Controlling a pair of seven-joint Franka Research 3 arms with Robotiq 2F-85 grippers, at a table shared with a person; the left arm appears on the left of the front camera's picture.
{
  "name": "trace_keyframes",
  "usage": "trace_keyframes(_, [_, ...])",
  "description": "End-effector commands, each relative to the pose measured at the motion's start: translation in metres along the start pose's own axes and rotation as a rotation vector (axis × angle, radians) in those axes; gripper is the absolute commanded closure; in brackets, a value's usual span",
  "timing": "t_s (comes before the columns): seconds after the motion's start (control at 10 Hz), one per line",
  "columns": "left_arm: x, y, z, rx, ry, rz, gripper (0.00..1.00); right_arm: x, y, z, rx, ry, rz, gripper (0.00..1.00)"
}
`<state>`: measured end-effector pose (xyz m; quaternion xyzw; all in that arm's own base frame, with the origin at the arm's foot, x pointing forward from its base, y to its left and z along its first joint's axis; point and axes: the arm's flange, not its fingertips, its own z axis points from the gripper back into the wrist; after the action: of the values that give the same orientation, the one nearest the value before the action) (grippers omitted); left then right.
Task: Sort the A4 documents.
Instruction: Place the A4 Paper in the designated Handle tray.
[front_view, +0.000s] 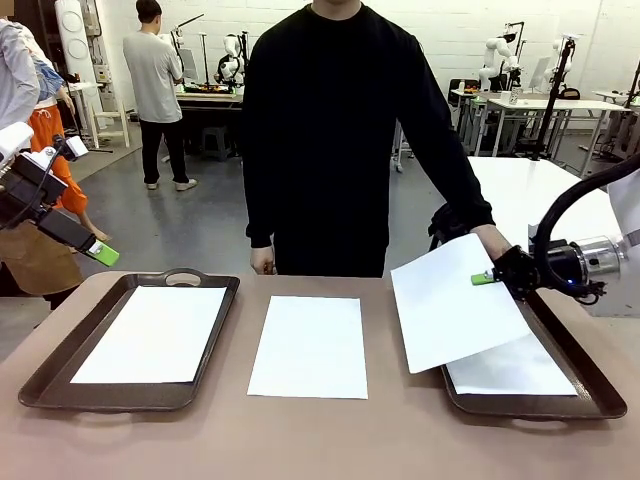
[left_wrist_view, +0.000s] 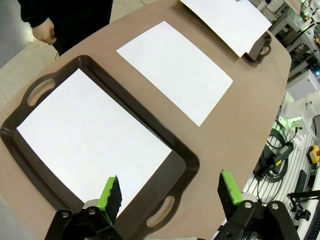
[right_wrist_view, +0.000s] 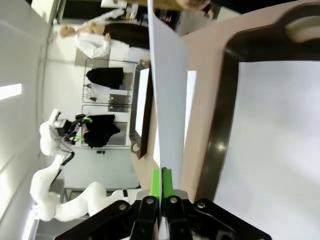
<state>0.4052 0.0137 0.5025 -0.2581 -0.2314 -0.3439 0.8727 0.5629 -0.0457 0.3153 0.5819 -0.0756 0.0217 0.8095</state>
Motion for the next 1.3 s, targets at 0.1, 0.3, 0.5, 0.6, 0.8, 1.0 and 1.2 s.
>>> trace_keyframes(0.1, [0.000, 0.000, 0.001, 0.000, -0.001, -0.004, 0.00, -0.009, -0.017, 0.014, -0.043, -0.012, -0.017, 0.99])
trace_keyframes(0.3, [0.000, 0.000, 0.001, 0.000, -0.001, -0.004, 0.00, -0.009, -0.023, 0.026, -0.142, -0.007, -0.006, 0.99])
trace_keyframes(0.5, [0.000, 0.000, 0.001, 0.000, -0.001, -0.004, 0.00, -0.008, -0.022, 0.036, -0.242, 0.013, 0.019, 0.99])
trace_keyframes(0.6, [0.000, 0.000, 0.001, 0.000, -0.001, -0.004, 0.00, -0.006, -0.023, 0.040, -0.278, 0.008, 0.028, 0.99])
trace_keyframes(0.8, [0.000, 0.000, 0.001, 0.000, -0.001, -0.004, 0.00, -0.007, -0.024, 0.045, -0.352, 0.027, 0.049, 0.99])
trace_keyframes(1.0, [0.000, 0.000, 0.001, 0.000, -0.001, -0.004, 0.00, -0.008, -0.028, 0.049, -0.362, 0.023, 0.046, 0.99])
trace_keyframes(1.2, [0.000, 0.000, 0.001, 0.000, -0.001, -0.004, 0.00, -0.009, -0.030, 0.047, -0.362, 0.033, 0.049, 0.99])
